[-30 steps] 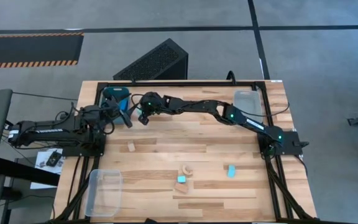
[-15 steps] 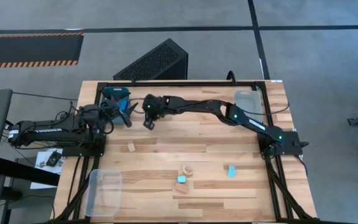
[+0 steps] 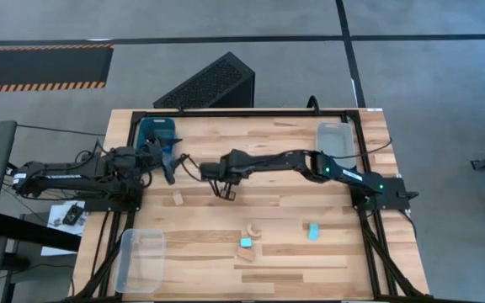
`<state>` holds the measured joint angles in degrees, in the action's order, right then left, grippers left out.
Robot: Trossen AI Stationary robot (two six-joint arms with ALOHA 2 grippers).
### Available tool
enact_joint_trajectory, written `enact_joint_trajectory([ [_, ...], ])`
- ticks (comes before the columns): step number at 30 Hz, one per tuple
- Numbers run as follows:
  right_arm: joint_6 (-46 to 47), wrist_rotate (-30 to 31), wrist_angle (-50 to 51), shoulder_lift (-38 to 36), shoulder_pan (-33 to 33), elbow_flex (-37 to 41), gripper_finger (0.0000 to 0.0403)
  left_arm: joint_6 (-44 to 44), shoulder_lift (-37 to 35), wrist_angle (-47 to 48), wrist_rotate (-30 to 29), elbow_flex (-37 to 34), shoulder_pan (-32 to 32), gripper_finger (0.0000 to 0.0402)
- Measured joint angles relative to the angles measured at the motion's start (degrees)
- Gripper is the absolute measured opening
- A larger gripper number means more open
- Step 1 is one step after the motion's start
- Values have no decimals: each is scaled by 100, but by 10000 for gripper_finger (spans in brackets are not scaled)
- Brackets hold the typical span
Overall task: Sort & place blocks by color
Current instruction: Put the top light blue block into the transparent bin
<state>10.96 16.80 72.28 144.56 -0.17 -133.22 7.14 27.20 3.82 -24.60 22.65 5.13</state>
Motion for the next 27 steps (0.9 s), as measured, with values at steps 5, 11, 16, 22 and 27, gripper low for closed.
enact_joint_trajectory([
  [5,63,-4,73,-289,227,6,6,-258,-35,-82,163,6,-316,249],
  [11,125,162,135,-583,330,11,8,-314,-163,-126,400,10,-809,249],
  [16,-72,131,-750,-541,260,-3,12,-315,-536,-809,1442,3,-1241,249],
  [22,-97,142,-1233,-521,192,-3,14,4,-832,-644,1574,3,-1644,249],
  [27,-196,116,-1462,-732,89,-10,15,224,-625,8,1115,3,-1688,249],
])
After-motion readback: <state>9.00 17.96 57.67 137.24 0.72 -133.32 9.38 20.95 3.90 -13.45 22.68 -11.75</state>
